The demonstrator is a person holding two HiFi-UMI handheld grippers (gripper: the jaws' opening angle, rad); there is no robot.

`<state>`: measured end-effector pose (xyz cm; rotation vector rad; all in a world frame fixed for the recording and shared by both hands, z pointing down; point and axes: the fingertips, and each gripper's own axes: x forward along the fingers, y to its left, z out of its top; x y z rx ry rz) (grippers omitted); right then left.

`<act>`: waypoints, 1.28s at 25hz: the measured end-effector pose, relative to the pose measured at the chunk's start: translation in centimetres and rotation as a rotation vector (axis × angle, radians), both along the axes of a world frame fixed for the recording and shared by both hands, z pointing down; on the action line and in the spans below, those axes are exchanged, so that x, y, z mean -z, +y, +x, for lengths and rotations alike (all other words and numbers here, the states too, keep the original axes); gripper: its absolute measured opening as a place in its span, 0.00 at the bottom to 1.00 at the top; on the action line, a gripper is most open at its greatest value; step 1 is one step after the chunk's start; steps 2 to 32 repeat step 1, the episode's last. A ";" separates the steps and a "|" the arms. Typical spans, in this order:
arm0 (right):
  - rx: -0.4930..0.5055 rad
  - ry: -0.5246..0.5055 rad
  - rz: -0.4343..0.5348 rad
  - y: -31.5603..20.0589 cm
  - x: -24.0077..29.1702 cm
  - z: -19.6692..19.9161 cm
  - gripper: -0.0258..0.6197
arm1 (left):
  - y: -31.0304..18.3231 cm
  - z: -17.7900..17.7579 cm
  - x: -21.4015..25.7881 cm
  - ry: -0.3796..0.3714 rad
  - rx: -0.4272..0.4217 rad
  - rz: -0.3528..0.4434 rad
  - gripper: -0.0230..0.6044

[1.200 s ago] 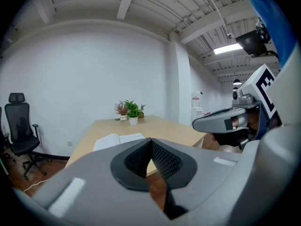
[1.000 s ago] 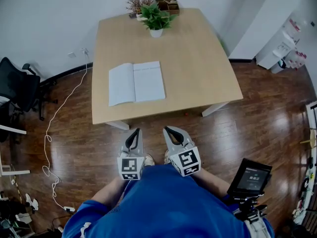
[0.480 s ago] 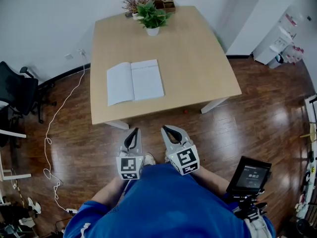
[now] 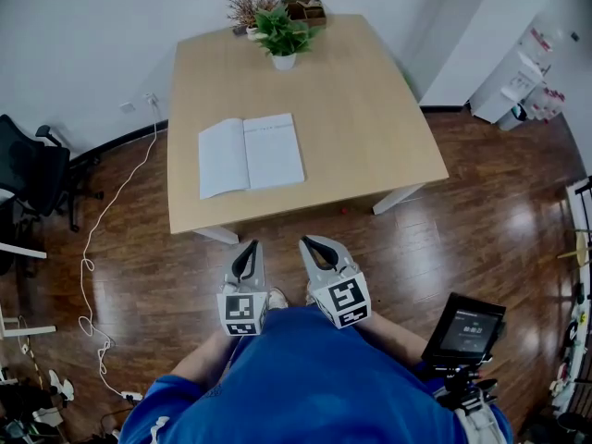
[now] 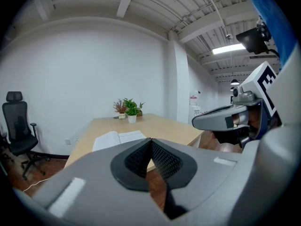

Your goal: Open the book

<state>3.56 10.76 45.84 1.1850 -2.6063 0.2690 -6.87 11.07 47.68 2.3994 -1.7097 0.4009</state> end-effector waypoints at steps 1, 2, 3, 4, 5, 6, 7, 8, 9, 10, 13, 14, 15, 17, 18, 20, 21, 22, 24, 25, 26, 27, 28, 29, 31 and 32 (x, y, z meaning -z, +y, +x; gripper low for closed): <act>-0.001 0.003 -0.003 0.0 0.0 0.0 0.04 | 0.0 0.0 0.0 -0.001 0.001 0.000 0.05; -0.001 0.003 -0.003 0.0 0.0 0.0 0.04 | 0.0 0.0 0.0 -0.001 0.001 0.000 0.05; -0.001 0.003 -0.003 0.0 0.0 0.0 0.04 | 0.0 0.0 0.0 -0.001 0.001 0.000 0.05; -0.001 0.003 -0.003 0.0 0.0 0.0 0.04 | 0.0 0.0 0.0 -0.001 0.001 0.000 0.05; -0.001 0.003 -0.003 0.0 0.0 0.0 0.04 | 0.0 0.0 0.0 -0.001 0.001 0.000 0.05; -0.001 0.003 -0.003 0.0 0.0 0.0 0.04 | 0.0 0.0 0.0 -0.001 0.001 0.000 0.05; -0.001 0.003 -0.003 0.0 0.0 0.0 0.04 | 0.0 0.0 0.0 -0.001 0.001 0.000 0.05; -0.001 0.003 -0.003 0.0 0.0 0.0 0.04 | 0.0 0.0 0.0 -0.001 0.001 0.000 0.05; -0.001 0.003 -0.003 0.0 0.0 0.0 0.04 | 0.0 0.0 0.0 -0.001 0.001 0.000 0.05; -0.001 0.003 -0.003 0.0 0.0 0.0 0.04 | 0.0 0.0 0.0 -0.001 0.001 0.000 0.05; -0.001 0.003 -0.003 0.0 0.0 0.0 0.04 | 0.0 0.0 0.0 -0.001 0.001 0.000 0.05; -0.001 0.003 -0.003 0.0 0.0 0.0 0.04 | 0.0 0.0 0.0 -0.001 0.001 0.000 0.05; -0.001 0.003 -0.003 0.0 0.0 0.0 0.04 | 0.0 0.0 0.0 -0.001 0.001 0.000 0.05; -0.001 0.003 -0.003 0.0 0.0 0.0 0.04 | 0.0 0.0 0.0 -0.001 0.001 0.000 0.05; -0.001 0.003 -0.003 0.0 0.0 0.0 0.04 | 0.0 0.0 0.0 -0.001 0.001 0.000 0.05; -0.001 0.003 -0.003 0.0 0.0 0.0 0.04 | 0.0 0.0 0.0 -0.001 0.001 0.000 0.05; -0.001 0.003 -0.003 0.0 0.0 0.0 0.04 | 0.0 0.0 0.0 -0.001 0.001 0.000 0.05; -0.001 0.003 -0.003 0.0 0.0 0.0 0.04 | 0.0 0.0 0.0 -0.001 0.001 0.000 0.05; -0.001 0.003 -0.003 0.0 0.0 0.0 0.04 | 0.0 0.0 0.0 -0.001 0.001 0.000 0.05; -0.001 0.003 -0.003 0.0 0.0 0.0 0.04 | 0.0 0.0 0.0 -0.001 0.001 0.000 0.05; -0.001 0.003 -0.003 0.0 0.0 0.0 0.04 | 0.0 0.0 0.0 -0.001 0.001 0.000 0.05; -0.001 0.003 -0.003 0.0 0.0 0.0 0.04 | 0.0 0.0 0.0 -0.001 0.001 0.000 0.05; -0.001 0.003 -0.003 0.0 0.0 0.0 0.04 | 0.0 0.0 0.0 -0.001 0.001 0.000 0.05; -0.001 0.003 -0.003 0.0 0.0 0.0 0.04 | 0.0 0.0 0.0 -0.001 0.001 0.000 0.05; -0.001 0.003 -0.003 0.0 0.0 0.0 0.04 | 0.0 0.0 0.0 -0.001 0.001 0.000 0.05; -0.001 0.003 -0.003 0.0 0.0 0.0 0.04 | 0.0 0.0 0.0 -0.001 0.001 0.000 0.05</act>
